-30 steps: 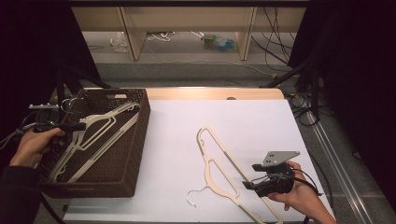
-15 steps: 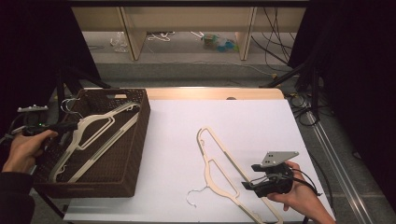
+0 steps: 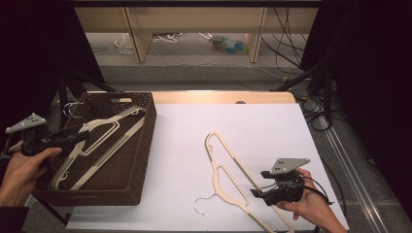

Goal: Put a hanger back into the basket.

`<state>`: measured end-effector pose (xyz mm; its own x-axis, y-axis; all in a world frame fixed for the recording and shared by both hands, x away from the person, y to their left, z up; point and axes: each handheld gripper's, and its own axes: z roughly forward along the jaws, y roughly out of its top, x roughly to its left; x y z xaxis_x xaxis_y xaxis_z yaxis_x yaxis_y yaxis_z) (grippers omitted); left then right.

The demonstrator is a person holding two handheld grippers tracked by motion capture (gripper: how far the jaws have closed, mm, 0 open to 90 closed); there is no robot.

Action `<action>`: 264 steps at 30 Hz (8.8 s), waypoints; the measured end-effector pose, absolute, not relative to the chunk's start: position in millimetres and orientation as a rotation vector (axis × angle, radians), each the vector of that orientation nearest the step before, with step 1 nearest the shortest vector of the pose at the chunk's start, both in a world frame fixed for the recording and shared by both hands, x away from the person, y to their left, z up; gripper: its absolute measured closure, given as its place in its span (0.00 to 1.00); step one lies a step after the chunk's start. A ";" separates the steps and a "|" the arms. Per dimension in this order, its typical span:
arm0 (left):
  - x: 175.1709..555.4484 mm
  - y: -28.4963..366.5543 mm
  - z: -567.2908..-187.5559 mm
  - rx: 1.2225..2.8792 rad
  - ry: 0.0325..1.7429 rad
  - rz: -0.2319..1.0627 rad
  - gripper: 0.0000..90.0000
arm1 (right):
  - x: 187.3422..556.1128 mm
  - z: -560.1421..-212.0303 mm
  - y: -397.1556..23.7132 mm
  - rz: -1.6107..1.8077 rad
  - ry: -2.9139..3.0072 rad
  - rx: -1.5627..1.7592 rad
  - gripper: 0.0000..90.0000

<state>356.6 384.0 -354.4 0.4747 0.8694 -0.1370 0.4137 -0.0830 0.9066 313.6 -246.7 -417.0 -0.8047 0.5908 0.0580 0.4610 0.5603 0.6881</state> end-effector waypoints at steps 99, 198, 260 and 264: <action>275.0 155.4 -434.3 1.947 0.678 0.286 0.21 | 299.7 -456.5 -195.6 0.331 3.007 0.715 0.83; 320.6 51.3 -485.6 2.258 -0.026 0.556 0.48 | 306.1 -418.6 -203.5 0.308 3.048 0.556 0.89; 403.9 85.0 -368.4 2.104 0.394 0.505 0.95 | 311.6 -367.3 -247.0 0.929 2.574 0.785 0.36; 409.5 94.2 -361.1 2.076 0.496 0.450 0.95 | 311.3 -370.7 -247.7 0.927 2.578 0.789 0.36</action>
